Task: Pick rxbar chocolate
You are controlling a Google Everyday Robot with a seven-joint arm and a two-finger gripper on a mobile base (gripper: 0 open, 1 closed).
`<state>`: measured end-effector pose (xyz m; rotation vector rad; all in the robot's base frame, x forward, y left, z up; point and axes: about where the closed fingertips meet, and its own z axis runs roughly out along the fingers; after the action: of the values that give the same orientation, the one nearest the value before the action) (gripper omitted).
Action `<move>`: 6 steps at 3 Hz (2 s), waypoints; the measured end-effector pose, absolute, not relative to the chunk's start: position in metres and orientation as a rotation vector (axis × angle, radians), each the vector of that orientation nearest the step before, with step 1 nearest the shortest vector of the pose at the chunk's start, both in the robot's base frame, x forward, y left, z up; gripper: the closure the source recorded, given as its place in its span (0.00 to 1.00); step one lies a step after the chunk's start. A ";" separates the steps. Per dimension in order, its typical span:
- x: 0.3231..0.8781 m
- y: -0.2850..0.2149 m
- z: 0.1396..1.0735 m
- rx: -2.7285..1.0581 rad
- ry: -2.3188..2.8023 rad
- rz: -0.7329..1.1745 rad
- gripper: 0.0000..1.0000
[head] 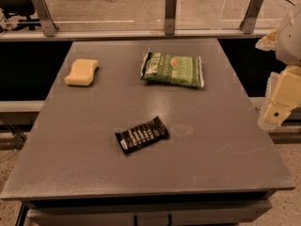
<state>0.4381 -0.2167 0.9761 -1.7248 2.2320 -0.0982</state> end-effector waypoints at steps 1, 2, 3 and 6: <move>0.438 -0.217 0.976 -1.725 2.232 -0.098 0.00; 0.442 -0.207 0.975 -1.741 2.201 -0.066 0.00; 0.459 -0.161 0.957 -1.876 2.116 -0.015 0.00; 0.486 -0.014 0.853 -2.290 1.835 0.056 0.00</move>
Offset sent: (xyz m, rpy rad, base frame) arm 0.0080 0.0196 -0.0088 0.0535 0.0242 0.0607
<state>0.4860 -0.0143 0.8535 -2.2902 1.8355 0.0559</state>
